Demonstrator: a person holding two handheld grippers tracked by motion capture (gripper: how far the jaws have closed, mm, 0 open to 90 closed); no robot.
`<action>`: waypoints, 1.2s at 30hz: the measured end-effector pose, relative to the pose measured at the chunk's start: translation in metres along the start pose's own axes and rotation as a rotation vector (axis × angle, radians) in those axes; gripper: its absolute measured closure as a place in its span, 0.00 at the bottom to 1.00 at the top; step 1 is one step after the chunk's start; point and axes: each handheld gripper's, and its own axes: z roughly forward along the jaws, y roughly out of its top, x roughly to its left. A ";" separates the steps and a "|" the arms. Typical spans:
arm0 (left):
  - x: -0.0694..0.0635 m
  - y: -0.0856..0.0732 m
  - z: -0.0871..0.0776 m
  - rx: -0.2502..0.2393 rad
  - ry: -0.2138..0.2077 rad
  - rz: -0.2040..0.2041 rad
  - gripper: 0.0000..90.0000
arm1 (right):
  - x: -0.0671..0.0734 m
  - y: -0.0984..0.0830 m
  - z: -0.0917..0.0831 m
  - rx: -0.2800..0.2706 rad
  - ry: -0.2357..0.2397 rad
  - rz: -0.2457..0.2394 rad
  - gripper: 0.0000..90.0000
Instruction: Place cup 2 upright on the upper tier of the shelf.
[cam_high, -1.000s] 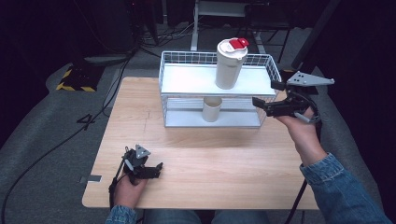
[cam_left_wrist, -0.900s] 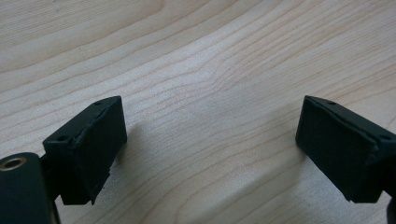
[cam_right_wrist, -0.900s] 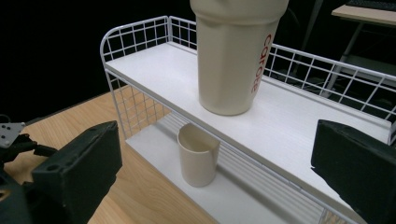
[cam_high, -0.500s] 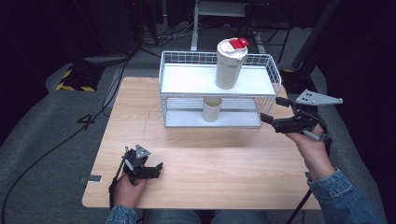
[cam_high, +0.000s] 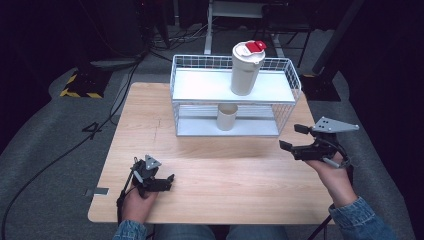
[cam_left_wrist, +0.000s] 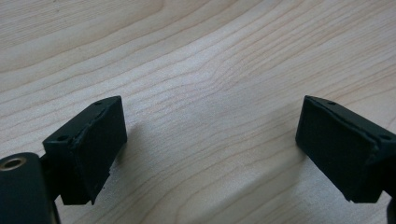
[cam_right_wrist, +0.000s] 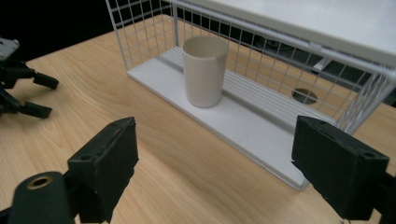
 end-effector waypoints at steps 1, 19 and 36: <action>0.000 0.000 0.000 0.000 0.000 -0.001 0.10 | 0.000 -0.004 0.001 0.004 -0.004 0.003 0.17; 0.000 0.000 0.000 0.000 -0.001 -0.001 0.10 | -0.002 -0.072 0.019 0.103 -0.067 0.096 0.17; 0.000 0.000 0.000 0.000 0.000 0.000 0.10 | -0.003 -0.119 0.038 0.154 -0.085 0.148 0.17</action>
